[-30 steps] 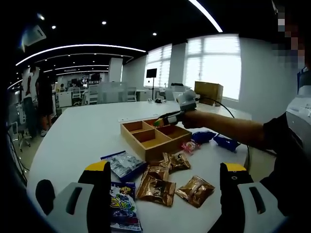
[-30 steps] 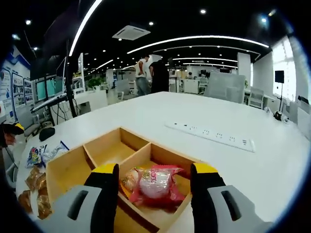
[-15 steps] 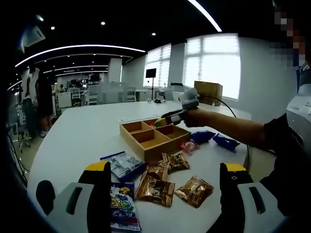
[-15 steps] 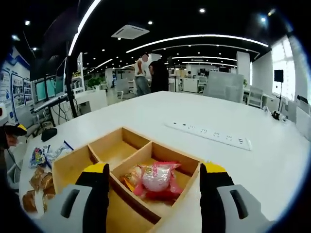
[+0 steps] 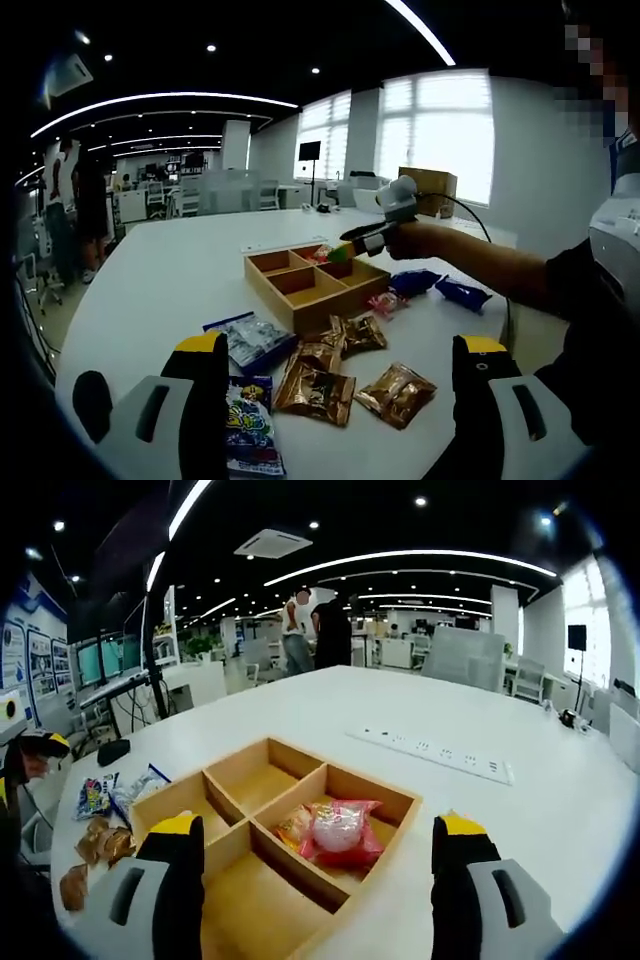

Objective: Pick up the scattered marshmallows, QQ candies, Oreo cookies, and mixed nuts on the table and sort them into separate containers

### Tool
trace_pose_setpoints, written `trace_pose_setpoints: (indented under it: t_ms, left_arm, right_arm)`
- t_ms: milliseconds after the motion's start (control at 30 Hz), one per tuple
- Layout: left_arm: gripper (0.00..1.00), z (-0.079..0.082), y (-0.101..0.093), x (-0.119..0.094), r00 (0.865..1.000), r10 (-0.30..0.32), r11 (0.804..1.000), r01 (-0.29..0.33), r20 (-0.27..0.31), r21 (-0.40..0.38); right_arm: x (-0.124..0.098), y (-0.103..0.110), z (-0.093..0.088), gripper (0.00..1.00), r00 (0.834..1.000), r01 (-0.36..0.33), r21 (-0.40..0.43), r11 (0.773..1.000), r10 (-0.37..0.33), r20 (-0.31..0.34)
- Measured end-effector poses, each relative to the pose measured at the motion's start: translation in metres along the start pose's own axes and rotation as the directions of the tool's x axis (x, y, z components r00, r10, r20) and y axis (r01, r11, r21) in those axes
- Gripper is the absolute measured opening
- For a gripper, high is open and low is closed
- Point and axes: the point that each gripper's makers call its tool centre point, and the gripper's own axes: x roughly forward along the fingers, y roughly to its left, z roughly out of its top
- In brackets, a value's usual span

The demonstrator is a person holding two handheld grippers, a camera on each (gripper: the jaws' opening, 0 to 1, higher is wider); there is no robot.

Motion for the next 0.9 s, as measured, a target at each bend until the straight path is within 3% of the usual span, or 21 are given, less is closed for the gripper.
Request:
trace_pose_setpoints:
  t_ms: [400, 900]
  left_arm:
    - [0.96, 0.000, -0.002, 0.000, 1.000, -0.002, 1.000, 0.002, 0.000, 0.002]
    - [0.96, 0.001, -0.001, -0.001, 1.000, -0.008, 1.000, 0.008, 0.003, 0.002]
  right_arm:
    - [-0.035, 0.024, 0.001, 0.90, 0.998, -0.039, 0.006, 0.999, 0.039, 0.040]
    - [-0.081, 0.034, -0.007, 0.90, 0.995, -0.051, 0.009, 0.999, 0.051, 0.083]
